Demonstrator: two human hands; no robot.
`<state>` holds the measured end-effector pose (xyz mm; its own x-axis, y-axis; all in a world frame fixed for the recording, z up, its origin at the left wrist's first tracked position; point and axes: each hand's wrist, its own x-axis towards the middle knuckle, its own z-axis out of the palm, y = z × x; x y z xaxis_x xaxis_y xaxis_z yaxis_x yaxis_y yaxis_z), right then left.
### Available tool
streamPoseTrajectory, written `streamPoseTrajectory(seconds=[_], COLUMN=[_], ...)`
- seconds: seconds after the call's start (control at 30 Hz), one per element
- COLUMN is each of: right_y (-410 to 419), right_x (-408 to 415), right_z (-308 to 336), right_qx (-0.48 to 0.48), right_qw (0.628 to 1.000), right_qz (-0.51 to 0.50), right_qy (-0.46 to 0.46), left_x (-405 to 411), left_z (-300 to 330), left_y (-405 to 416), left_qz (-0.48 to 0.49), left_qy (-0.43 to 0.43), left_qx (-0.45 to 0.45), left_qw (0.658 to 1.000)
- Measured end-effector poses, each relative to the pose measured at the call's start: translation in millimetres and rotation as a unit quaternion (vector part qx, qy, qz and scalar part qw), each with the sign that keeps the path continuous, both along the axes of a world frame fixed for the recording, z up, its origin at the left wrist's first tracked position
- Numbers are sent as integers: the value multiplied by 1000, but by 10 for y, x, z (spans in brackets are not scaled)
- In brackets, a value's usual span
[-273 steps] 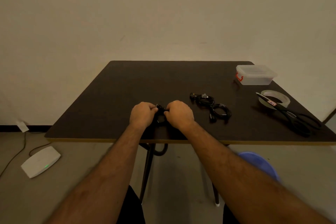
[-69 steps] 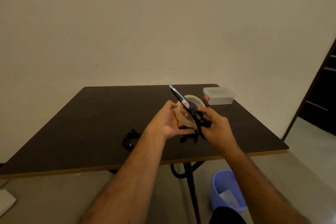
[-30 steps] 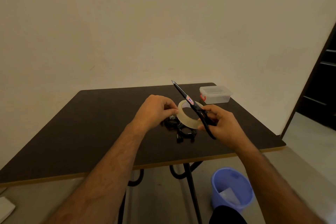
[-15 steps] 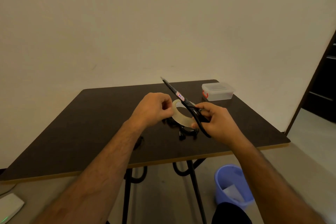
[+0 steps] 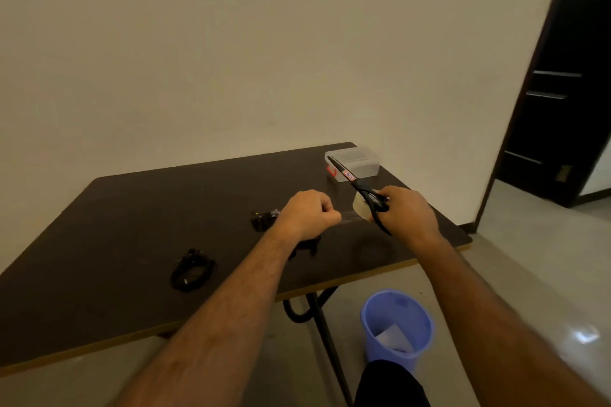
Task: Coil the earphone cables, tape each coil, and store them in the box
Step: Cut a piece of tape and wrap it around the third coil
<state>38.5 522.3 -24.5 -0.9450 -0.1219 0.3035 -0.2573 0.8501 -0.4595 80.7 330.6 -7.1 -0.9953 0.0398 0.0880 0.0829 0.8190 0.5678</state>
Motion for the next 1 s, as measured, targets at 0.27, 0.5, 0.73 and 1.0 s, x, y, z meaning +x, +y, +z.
streamPoseTrajectory(seconds=[0.27, 0.5, 0.73, 1.0], right_y=[211, 338, 664, 1193], right_x=[-456, -681, -550, 147], right_z=[-290, -396, -277, -401], right_qx=[43, -64, -353, -430], right_qw=[994, 992, 919, 711], right_qz=[-71, -51, -38, 216], right_qy=[-76, -101, -172, -512], left_x=[-497, -659, -661, -634], left_z=[-172, -287, -305, -321], left_y=[505, 606, 640, 616], left_qz=[72, 92, 131, 151], left_qy=[-79, -121, -209, -290], left_qx=[-74, -42, 192, 328], left_qw=[992, 987, 950, 886])
